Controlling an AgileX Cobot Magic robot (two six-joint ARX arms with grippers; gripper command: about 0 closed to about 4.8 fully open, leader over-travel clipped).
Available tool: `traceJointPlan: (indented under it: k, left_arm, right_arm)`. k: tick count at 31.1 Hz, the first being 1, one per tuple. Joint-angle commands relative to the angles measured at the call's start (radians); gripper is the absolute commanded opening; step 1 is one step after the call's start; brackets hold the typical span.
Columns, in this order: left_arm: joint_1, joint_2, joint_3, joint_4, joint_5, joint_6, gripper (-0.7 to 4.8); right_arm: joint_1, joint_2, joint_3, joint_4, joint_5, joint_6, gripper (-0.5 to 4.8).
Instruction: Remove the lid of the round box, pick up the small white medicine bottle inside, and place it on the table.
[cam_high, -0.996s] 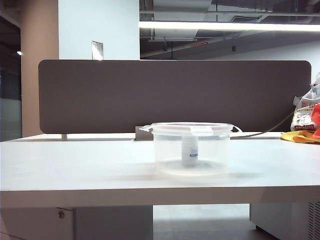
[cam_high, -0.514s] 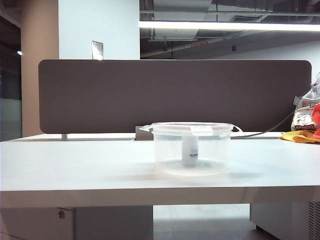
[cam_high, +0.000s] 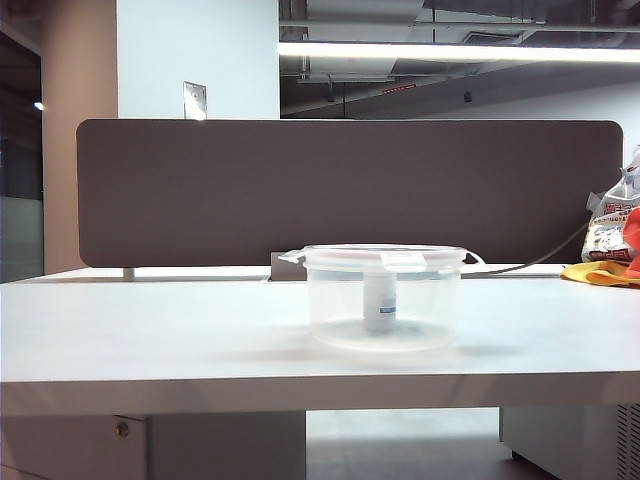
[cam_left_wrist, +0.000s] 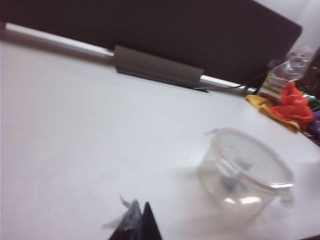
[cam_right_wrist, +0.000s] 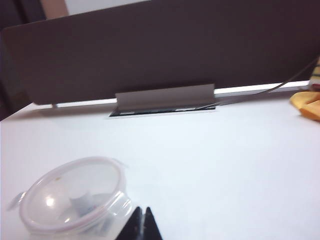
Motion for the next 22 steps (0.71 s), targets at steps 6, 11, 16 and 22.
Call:
traceJointPlan:
  k: [6,11,16,22]
  left_arm:
    - [-0.001,0.116,0.152,-0.011,0.101,-0.018,-0.06]
    - [-0.001,0.286,0.28,-0.011,0.169,-0.002,-0.06]
    - [-0.001,0.446,0.392,-0.013,0.247,0.013,-0.06]
    - [-0.033,0.584,0.505,-0.053,0.285,0.085,-0.06]
  right_arm:
    - [-0.001,0.204,0.122,-0.043,-0.082,0.0,-0.08]
    - [-0.001,0.364,0.211,-0.054,-0.161,0.001,-0.08]
    - [-0.002,0.491,0.313,-0.103,-0.192,0.001,-0.08]
    - [-0.001,0.568,0.4,-0.15,-0.268,0.0,-0.08]
